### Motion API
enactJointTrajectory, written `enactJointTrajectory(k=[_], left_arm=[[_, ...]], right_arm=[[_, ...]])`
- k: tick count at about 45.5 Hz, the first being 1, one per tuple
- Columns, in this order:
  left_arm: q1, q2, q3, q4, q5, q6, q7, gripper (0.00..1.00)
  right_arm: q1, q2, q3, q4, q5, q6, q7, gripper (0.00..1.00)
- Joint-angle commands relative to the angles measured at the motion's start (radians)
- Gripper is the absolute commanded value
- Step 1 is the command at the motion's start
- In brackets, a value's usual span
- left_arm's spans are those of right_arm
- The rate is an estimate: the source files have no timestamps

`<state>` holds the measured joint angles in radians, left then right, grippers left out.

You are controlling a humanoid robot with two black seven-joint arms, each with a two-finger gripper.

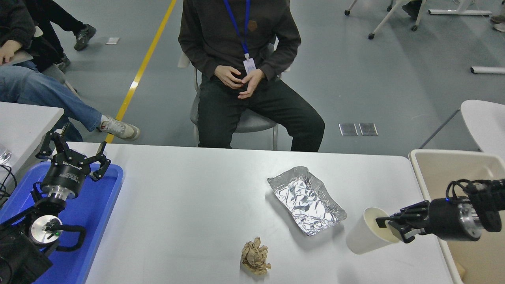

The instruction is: Clean the table surface

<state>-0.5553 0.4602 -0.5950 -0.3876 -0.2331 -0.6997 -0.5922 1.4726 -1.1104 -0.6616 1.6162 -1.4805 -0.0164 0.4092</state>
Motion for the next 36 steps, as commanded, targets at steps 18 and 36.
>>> enactJointTrajectory(k=[18,36], left_arm=[[0.0,0.0,0.001,0.0,0.0,0.0,0.0,1.0],[0.0,0.0,0.001,0.001,0.0,0.0,0.0,1.0]], right_arm=[[0.126,-0.313,0.037,-0.001,-0.004,0.092,0.097,0.0],[0.101,-0.35,0.043,-0.159,-0.007,0.067,0.097,0.0]])
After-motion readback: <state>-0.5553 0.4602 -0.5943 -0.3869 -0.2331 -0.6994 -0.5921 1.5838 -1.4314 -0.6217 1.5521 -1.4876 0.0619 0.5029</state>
